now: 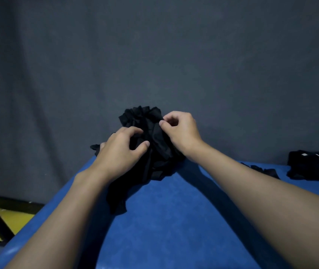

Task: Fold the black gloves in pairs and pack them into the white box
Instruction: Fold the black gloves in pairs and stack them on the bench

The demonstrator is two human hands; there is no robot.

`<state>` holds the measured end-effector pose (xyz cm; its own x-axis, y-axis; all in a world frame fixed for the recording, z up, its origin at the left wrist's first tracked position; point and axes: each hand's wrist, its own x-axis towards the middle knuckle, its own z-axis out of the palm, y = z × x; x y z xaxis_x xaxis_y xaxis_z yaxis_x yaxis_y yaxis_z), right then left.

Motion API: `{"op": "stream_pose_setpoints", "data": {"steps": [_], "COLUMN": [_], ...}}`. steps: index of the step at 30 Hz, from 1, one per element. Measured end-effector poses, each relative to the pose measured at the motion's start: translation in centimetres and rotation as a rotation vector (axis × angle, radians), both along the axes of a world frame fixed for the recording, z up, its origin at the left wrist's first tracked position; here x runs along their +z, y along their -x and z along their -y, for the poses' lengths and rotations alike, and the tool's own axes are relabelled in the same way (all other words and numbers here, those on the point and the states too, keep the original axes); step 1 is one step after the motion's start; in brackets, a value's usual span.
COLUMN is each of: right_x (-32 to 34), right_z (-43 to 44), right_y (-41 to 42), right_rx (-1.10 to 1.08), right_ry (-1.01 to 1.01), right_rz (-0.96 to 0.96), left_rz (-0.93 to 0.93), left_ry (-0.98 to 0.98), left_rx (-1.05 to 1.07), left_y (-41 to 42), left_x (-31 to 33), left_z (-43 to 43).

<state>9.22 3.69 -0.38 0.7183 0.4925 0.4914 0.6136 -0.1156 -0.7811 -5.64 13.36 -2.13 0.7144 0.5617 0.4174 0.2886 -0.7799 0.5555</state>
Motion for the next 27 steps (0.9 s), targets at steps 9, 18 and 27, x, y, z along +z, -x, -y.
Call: {"op": "stream_pose_setpoints", "data": {"steps": [9,18,27], "right_x": [2.6,1.5,-0.8], "right_z": [5.3,14.2,19.5], "right_y": [-0.4,0.1,-0.3], "right_rx": [0.112,0.193,0.205], "right_ry": [-0.176,-0.13,0.007], "right_rz": [-0.016,-0.066,-0.013], "left_rz": [0.278,0.405,0.367], "left_ry": [-0.003,0.374,0.51], "left_rx": [-0.082,-0.371,-0.542], "left_y": [-0.3,-2.9,-4.8], "left_x": [2.3,3.2,0.8], "left_z": [2.8,9.8,13.5]}}
